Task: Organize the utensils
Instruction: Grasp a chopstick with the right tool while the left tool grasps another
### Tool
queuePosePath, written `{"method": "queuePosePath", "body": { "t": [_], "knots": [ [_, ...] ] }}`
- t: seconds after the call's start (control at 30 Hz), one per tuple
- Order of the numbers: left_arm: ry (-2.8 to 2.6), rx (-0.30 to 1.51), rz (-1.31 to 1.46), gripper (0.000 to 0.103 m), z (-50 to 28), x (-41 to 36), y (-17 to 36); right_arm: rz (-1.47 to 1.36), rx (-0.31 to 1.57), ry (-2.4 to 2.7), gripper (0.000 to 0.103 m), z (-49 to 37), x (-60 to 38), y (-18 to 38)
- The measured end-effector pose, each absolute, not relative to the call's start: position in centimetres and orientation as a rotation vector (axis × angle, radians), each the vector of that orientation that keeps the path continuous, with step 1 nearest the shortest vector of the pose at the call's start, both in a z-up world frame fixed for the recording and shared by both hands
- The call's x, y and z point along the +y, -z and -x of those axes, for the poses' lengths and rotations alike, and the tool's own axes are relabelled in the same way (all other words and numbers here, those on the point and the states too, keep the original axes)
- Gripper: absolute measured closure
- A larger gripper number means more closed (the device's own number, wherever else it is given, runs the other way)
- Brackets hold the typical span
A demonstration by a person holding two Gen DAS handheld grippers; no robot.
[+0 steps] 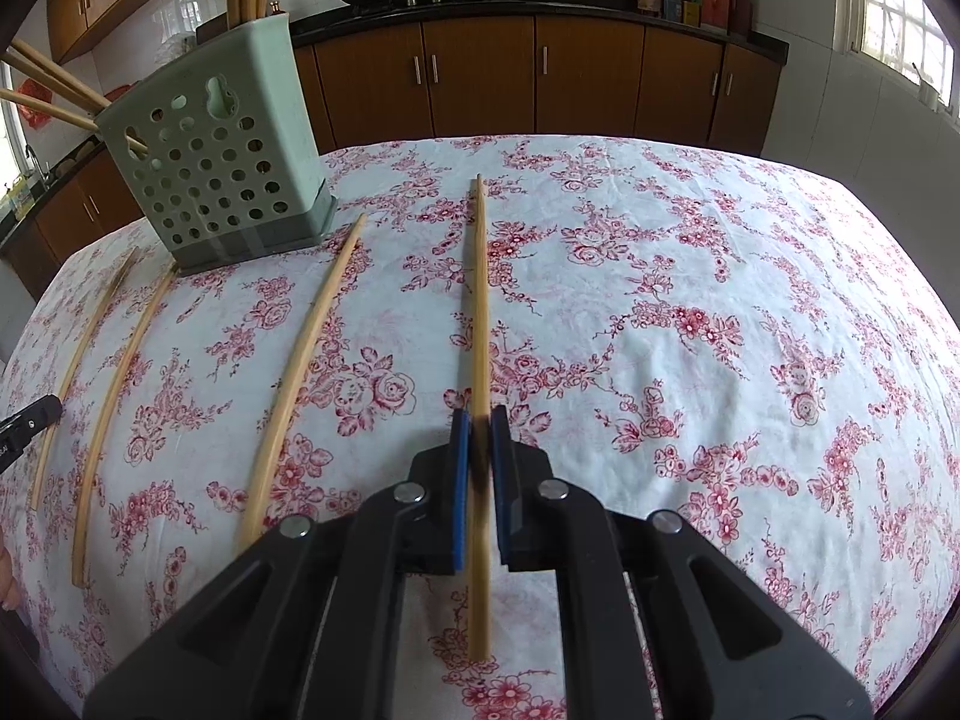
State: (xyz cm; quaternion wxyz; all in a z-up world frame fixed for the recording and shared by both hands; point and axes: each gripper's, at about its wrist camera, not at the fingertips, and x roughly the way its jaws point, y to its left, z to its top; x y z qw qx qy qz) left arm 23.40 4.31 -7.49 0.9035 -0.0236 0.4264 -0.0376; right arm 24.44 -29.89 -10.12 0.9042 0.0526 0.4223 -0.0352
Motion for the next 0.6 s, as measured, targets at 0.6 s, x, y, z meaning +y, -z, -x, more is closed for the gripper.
{"method": "queuePosePath", "body": {
  "t": [0.6],
  "knots": [
    [0.072,0.895,0.01,0.096,-20.6,4.2,7.2,-0.141,0.857,0.067,0.095,-22.2,-30.4,9.2]
  ]
}}
